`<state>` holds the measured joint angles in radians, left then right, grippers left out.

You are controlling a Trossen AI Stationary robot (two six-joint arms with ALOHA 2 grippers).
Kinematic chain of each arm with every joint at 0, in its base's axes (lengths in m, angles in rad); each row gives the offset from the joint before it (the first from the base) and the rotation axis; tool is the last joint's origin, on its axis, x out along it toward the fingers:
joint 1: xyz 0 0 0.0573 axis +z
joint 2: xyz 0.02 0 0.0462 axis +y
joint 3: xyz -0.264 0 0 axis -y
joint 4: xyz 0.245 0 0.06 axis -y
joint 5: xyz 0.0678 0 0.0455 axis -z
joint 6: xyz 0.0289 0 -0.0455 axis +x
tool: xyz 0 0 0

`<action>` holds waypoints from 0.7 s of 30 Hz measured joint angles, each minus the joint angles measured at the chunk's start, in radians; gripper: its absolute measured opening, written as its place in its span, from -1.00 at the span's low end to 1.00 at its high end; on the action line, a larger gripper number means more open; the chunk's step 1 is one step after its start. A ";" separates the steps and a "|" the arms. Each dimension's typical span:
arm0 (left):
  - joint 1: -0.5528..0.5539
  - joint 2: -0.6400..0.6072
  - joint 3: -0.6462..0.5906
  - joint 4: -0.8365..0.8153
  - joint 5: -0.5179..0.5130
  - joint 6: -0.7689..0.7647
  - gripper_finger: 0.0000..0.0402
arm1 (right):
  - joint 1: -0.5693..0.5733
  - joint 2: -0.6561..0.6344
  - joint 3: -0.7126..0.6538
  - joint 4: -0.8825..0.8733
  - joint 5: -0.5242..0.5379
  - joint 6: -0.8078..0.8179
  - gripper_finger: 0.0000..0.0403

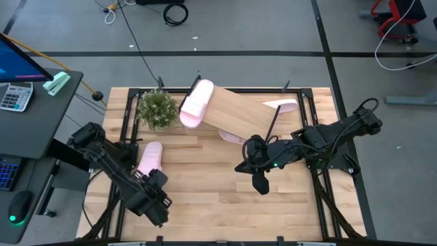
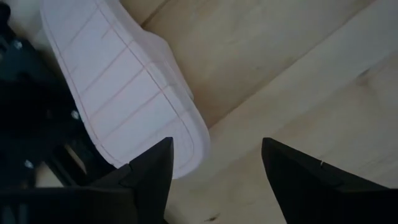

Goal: Pick and place slides into the shelf
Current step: Put the pink slide on the shelf

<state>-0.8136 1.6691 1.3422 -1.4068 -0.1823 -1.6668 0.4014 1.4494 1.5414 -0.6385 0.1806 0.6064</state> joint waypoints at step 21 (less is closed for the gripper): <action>0.016 0.025 -0.008 0.071 0.022 0.172 0.54 | 0.000 0.000 0.000 -0.004 -0.002 -0.005 -0.90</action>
<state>-0.7975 1.6939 1.3338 -1.3357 -0.1604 -1.4945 0.4015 1.4494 1.5414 -0.6426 0.1791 0.6014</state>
